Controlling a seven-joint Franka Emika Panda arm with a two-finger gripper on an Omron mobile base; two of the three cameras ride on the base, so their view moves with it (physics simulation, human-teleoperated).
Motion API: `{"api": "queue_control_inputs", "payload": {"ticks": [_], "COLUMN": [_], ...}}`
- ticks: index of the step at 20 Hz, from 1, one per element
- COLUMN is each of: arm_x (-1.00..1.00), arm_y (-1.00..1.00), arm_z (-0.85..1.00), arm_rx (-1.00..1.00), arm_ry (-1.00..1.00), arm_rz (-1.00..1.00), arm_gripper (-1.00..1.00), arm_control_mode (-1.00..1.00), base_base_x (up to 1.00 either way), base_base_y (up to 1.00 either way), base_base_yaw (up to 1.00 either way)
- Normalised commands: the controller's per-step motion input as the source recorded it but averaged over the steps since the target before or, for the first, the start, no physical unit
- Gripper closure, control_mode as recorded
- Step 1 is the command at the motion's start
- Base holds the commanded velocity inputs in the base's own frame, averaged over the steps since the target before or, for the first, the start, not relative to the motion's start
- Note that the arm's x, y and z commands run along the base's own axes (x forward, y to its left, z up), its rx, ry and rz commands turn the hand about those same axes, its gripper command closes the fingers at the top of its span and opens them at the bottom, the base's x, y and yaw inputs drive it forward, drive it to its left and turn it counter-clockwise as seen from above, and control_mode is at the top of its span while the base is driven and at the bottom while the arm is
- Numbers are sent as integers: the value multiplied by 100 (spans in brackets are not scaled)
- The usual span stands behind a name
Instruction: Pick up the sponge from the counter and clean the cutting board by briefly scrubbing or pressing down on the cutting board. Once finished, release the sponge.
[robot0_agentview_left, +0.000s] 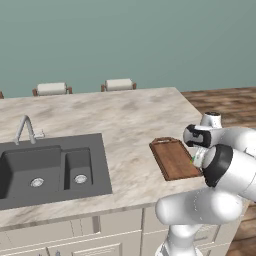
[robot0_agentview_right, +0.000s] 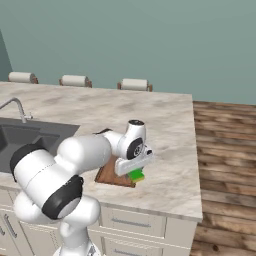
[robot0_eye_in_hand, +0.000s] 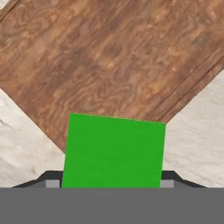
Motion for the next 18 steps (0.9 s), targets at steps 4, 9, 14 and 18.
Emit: {"api": "queue_control_inputs", "payload": {"ticks": [4, 9, 14, 18], "arm_x": [16, -2, -5, -5], "arm_y": [9, 9, 18, 14], "arm_z": [-9, -15, -18, -20], "arm_rx": [0, 0, 0, 0], "arm_ry": [0, 0, 0, 0], "arm_rz": [51, 38, 29, 25], "arm_gripper": [100, 100, 100, 100], "arm_control_mode": [-100, -100, -100, -100], "base_base_x": [0, 0, 0, 0], "base_base_y": [0, 0, 0, 0], "base_base_yaw": [0, 0, 0, 0]}}
